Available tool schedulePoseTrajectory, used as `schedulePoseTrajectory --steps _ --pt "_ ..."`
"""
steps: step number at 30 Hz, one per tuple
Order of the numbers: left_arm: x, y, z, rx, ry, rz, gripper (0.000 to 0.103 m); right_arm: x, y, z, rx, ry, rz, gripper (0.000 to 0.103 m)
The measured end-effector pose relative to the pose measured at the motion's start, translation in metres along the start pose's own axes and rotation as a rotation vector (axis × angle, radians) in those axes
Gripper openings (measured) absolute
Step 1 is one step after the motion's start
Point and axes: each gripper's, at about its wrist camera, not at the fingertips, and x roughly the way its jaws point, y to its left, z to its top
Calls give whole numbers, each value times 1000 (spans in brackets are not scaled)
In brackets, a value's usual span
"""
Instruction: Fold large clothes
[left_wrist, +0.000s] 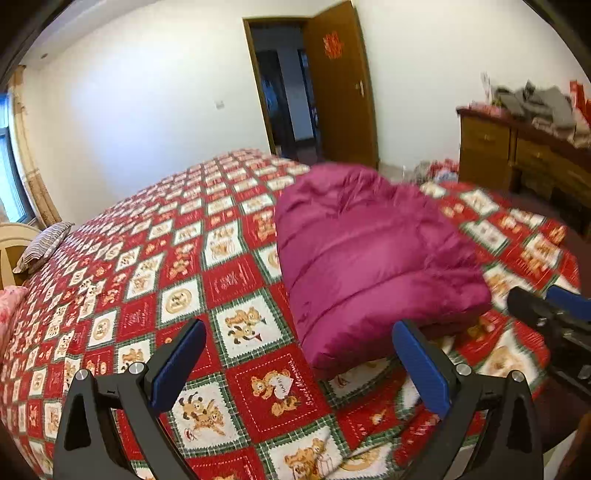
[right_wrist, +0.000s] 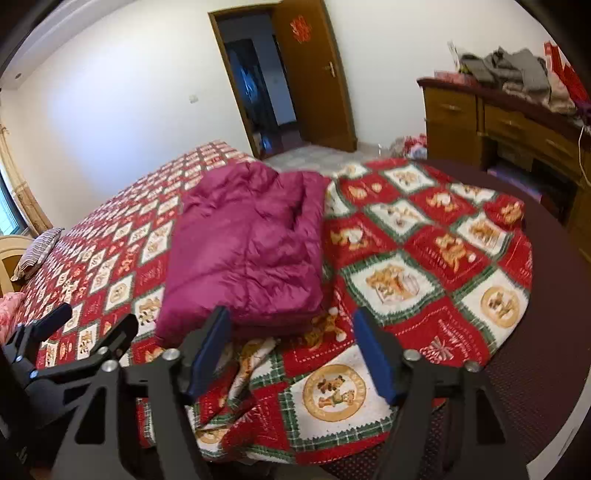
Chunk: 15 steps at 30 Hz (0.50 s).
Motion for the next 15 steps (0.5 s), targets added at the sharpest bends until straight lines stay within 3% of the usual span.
schedulePoseTrajectory --steps 5,15 --pt "-42 6 9 -41 -77 -32 102 -36 8 8 8 -96 50 77" --pt "-101 16 22 -83 -232 -20 102 -110 32 19 -70 -383 36 86"
